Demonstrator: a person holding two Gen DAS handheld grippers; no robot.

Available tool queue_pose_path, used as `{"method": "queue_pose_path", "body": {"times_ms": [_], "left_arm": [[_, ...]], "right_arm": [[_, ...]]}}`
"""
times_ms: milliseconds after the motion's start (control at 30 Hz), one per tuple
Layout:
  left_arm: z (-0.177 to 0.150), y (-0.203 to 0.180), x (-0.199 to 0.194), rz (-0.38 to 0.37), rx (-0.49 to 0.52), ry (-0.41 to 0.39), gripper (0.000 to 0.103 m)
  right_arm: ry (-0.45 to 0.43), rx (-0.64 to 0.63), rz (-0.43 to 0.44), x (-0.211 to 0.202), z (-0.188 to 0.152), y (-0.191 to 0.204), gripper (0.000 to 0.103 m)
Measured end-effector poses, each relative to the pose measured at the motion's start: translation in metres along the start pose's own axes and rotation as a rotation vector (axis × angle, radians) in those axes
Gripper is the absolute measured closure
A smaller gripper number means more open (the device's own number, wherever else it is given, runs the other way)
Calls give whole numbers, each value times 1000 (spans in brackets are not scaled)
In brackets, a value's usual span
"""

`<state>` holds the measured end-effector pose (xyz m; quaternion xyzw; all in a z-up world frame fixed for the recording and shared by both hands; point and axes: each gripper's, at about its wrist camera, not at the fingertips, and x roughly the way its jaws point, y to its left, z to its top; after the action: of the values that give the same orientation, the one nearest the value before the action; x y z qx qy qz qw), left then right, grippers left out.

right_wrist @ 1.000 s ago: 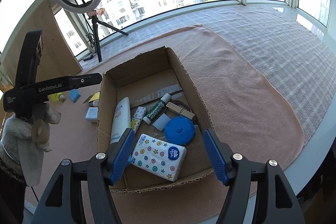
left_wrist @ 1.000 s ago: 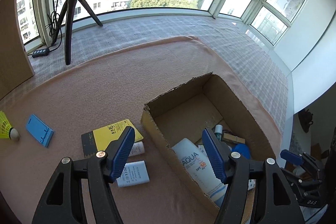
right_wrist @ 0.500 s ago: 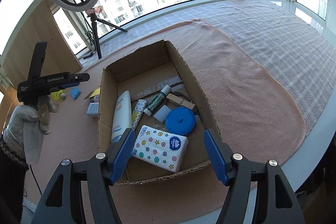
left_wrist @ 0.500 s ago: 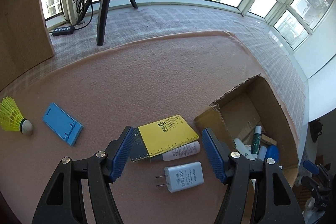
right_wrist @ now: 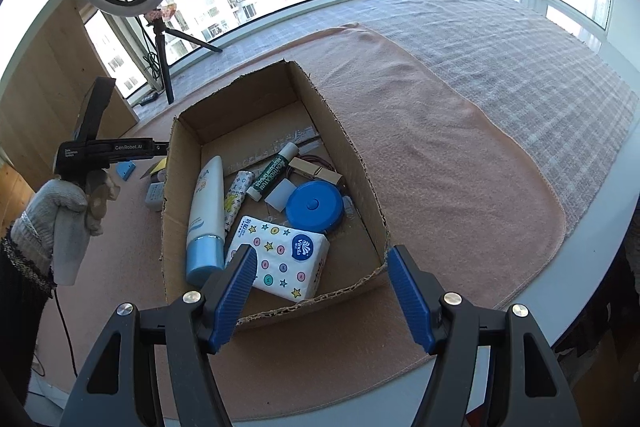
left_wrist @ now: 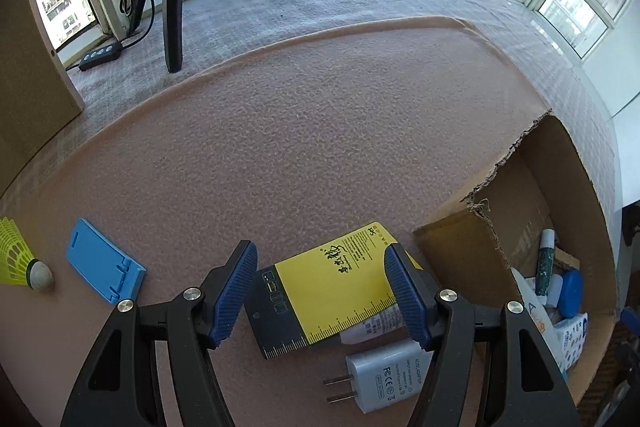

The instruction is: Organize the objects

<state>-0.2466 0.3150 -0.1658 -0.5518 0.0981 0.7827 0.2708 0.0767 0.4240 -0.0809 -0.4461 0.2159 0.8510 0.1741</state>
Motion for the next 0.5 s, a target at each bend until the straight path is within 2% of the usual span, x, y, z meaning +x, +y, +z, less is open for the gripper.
{"method": "queue_pose_path", "body": {"times_ms": [233, 300, 367, 500], "left_arm": [[0, -5, 13, -27, 34, 26, 34], [0, -2, 12, -27, 37, 32, 37], [-3, 0, 11, -6, 46, 33, 48], [-13, 2, 5, 8, 76, 32, 49]], "right_arm": [[7, 26, -25, -2, -4, -13, 39], [11, 33, -30, -1, -4, -14, 39], [14, 35, -28, 0, -5, -14, 39], [14, 28, -17, 1, -6, -10, 39]]}}
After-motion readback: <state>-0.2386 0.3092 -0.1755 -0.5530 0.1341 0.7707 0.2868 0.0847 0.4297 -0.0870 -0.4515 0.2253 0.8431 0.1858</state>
